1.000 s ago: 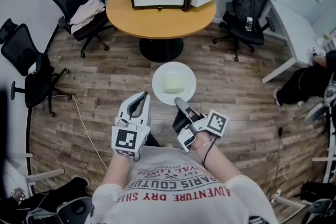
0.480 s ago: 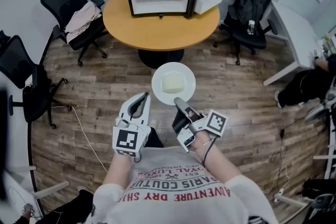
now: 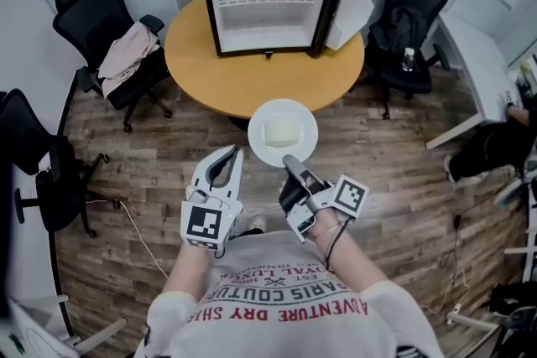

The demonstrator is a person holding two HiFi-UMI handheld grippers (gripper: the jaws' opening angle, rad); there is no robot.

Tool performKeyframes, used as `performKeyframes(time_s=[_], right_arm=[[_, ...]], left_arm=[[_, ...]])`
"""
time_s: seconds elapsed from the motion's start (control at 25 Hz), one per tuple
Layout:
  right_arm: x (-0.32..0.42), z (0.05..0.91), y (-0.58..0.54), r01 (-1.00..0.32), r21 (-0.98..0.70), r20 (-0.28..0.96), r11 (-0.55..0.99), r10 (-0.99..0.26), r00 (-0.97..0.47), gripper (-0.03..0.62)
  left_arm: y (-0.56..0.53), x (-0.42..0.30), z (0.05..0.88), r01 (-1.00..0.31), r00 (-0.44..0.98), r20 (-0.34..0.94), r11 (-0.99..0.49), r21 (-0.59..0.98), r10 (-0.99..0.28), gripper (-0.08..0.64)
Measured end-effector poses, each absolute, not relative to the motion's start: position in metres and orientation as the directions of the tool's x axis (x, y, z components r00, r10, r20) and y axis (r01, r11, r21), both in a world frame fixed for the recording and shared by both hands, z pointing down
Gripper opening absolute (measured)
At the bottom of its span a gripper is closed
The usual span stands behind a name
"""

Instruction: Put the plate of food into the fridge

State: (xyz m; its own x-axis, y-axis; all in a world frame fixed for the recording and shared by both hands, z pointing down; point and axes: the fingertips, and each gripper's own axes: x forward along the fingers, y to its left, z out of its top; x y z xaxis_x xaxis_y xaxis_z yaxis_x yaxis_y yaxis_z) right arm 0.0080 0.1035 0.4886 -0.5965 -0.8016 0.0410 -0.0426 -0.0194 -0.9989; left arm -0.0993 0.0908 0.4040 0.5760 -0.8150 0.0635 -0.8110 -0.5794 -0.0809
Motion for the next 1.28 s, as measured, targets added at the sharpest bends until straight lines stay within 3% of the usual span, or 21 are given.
performKeyframes(time_s=[0.68,1.28], right_arm=[[-0.004,0.495,-0.040,-0.027,-0.998,0.060,-0.056,-0.766,-0.640,0.040],[0.058,0.492,-0.185,-0.039,-0.999,0.037,-0.012,-0.646,-0.762,0.040]], left_arm=[[-0.042,-0.100,0.418,-0.832,0.545,0.084,-0.551,-0.064,-0.834,0.029],[-0.173,-0.024,0.422,-0.901,0.418,0.078,-0.424,-0.091,-0.905,0.029]])
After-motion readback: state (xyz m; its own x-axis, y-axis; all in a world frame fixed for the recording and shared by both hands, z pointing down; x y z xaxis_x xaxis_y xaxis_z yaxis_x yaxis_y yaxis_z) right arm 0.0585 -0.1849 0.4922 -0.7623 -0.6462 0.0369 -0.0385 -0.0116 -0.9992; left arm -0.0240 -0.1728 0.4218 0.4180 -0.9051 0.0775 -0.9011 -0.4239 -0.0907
